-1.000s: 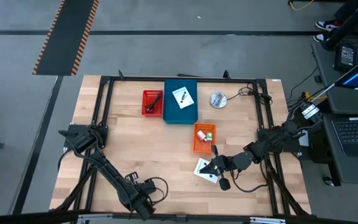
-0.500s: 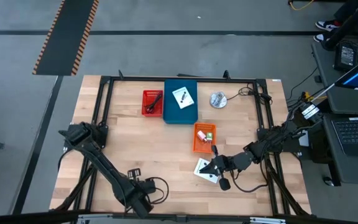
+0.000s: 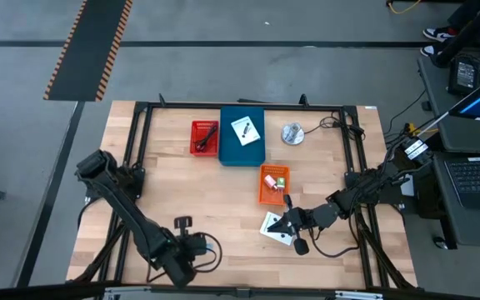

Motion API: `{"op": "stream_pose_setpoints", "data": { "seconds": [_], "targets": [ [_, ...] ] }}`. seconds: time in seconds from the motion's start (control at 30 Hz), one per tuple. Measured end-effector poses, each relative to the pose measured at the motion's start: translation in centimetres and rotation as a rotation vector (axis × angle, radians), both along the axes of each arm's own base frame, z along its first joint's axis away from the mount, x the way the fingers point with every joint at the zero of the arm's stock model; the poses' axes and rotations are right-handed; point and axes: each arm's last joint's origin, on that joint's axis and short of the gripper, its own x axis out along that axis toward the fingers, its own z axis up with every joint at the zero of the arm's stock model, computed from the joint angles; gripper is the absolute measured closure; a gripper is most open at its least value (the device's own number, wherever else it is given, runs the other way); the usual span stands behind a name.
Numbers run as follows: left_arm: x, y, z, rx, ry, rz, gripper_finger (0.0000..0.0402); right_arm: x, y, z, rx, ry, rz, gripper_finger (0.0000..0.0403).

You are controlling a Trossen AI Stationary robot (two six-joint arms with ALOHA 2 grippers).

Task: Pick and place items into bin
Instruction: Put the light blue charger cable into the red bin

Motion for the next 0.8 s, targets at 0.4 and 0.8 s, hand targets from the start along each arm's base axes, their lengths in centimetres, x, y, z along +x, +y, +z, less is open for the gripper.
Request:
{"op": "stream_pose_setpoints", "data": {
  "seconds": [0.4,0.8],
  "targets": [
    [-0.7,1.0,0.2,-0.009,-0.155,-0.056,0.0373,0.0,0.0,0.0,0.020,0.006,-0.004,0.0400],
    [-1.5,2.4,-2.6,-0.072,-0.383,-0.135,0.0373,0.0,0.0,0.0,0.025,0.007,-0.005,0.0400]
  ]
}}
